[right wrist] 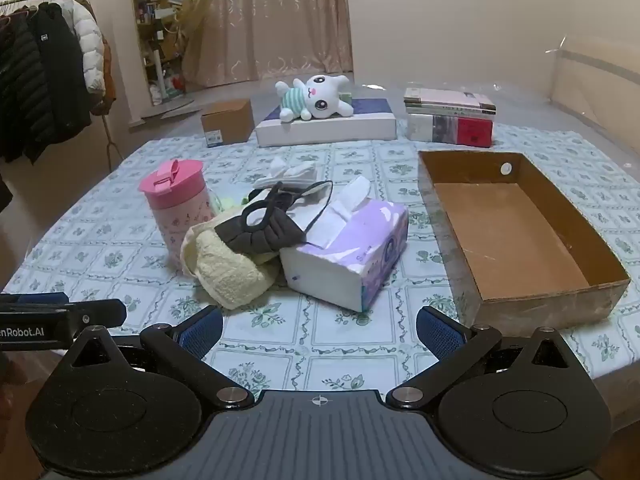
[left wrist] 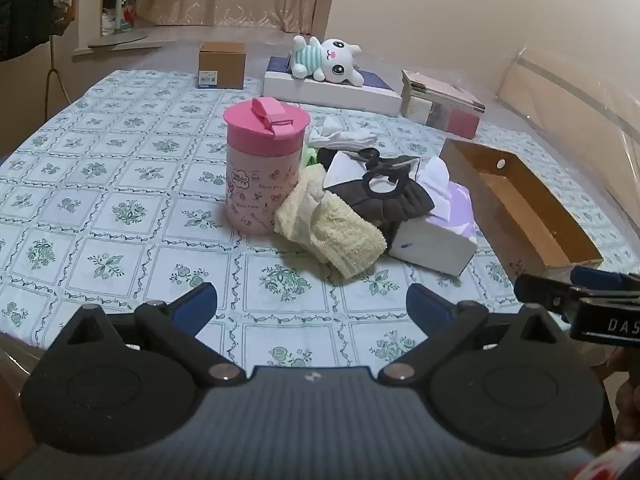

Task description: Organize soft objects

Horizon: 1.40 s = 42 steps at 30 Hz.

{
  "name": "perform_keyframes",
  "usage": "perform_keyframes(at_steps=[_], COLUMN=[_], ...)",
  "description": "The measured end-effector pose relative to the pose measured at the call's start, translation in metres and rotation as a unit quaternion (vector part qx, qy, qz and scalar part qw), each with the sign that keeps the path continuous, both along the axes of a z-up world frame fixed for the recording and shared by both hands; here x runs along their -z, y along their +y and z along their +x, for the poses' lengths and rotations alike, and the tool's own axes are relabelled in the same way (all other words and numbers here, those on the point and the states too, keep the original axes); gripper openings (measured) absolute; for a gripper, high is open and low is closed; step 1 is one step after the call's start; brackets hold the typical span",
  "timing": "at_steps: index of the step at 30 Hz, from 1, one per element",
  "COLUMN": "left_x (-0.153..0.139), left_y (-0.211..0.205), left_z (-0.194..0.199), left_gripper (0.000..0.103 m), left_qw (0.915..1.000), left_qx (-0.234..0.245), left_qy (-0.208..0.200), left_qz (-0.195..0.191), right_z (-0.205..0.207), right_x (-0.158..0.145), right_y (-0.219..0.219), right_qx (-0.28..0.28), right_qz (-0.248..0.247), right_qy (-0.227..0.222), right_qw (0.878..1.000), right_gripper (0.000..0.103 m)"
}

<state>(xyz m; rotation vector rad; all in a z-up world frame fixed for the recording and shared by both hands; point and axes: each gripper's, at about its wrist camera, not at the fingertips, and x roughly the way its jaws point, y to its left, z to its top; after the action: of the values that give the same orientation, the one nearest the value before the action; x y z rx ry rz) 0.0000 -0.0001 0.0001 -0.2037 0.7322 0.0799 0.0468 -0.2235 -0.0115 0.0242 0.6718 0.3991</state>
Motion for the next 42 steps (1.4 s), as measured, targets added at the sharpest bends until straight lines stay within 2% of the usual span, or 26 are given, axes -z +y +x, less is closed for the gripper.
perform_keyframes(at_steps=[9,42], left_x=[0.0,-0.003], left_y=[0.002,-0.008], left_z=[0.001,-0.004], left_gripper=[0.096,0.096], left_qw=[0.9999,0.9998], left_qx=[0.008,0.015], left_qy=[-0.014,-0.012], left_qz=[-0.003,-0.003], right_z=[-0.001,-0.002], right_x=[0.002,0.004], right_y=[0.002,0.002], right_qx=[-0.001,0.003], right_qz=[-0.002,-0.003], right_qy=[-0.002,-0.002], right_qw=[1.0,1.0], right_gripper=[0.102,0.103])
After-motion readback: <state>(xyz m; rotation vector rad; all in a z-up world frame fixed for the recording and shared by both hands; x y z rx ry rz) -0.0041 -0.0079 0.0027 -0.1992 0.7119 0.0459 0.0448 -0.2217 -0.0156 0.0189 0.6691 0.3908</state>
